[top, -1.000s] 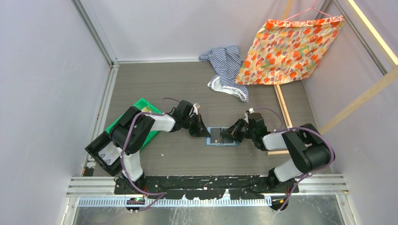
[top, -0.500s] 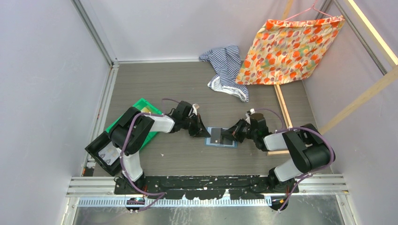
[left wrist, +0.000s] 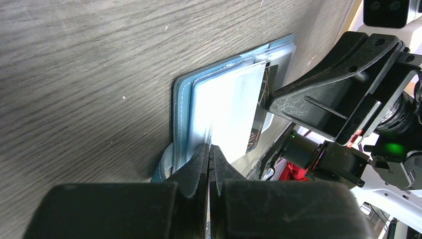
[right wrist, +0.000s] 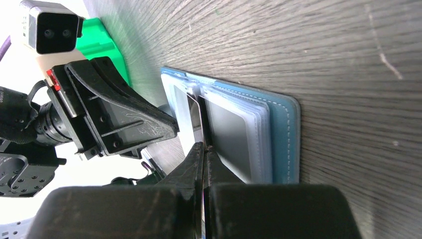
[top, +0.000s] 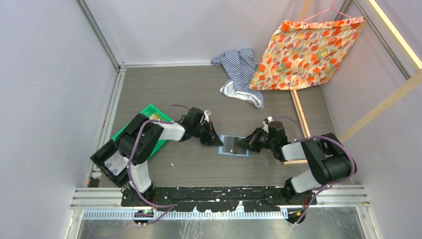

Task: Take the credit cards out of the card holder
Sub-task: Remove the credit card from the card holder.

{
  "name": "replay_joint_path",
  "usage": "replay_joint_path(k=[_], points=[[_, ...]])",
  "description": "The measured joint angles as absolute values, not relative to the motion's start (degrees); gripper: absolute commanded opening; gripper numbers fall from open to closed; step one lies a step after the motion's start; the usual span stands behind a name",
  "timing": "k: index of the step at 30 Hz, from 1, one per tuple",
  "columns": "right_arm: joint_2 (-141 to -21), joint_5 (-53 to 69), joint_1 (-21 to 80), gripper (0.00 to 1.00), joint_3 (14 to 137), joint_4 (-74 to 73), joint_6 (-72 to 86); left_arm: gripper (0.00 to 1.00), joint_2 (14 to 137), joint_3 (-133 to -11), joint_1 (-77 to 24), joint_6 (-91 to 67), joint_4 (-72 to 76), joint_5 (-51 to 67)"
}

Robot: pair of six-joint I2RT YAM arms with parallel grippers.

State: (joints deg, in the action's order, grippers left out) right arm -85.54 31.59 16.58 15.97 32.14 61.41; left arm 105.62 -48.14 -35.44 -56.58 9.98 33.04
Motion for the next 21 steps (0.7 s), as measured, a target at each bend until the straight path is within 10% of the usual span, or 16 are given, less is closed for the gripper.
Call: replay_joint_path(k=[5, 10, 21], points=[[-85.54, 32.32, 16.03, 0.02, 14.85, 32.97, 61.14, 0.01, 105.62, -48.23, -35.44, -56.53, 9.82, 33.06], [-86.52, 33.71, 15.92, 0.46, 14.5, 35.53, 61.8, 0.01, 105.62, -48.64, -35.44, -56.18, 8.95, 33.04], [-91.57, 37.36, 15.9, 0.6, 14.17, 47.24, 64.69, 0.01, 105.65, -49.34, -35.44, -55.09, 7.6, 33.04]])
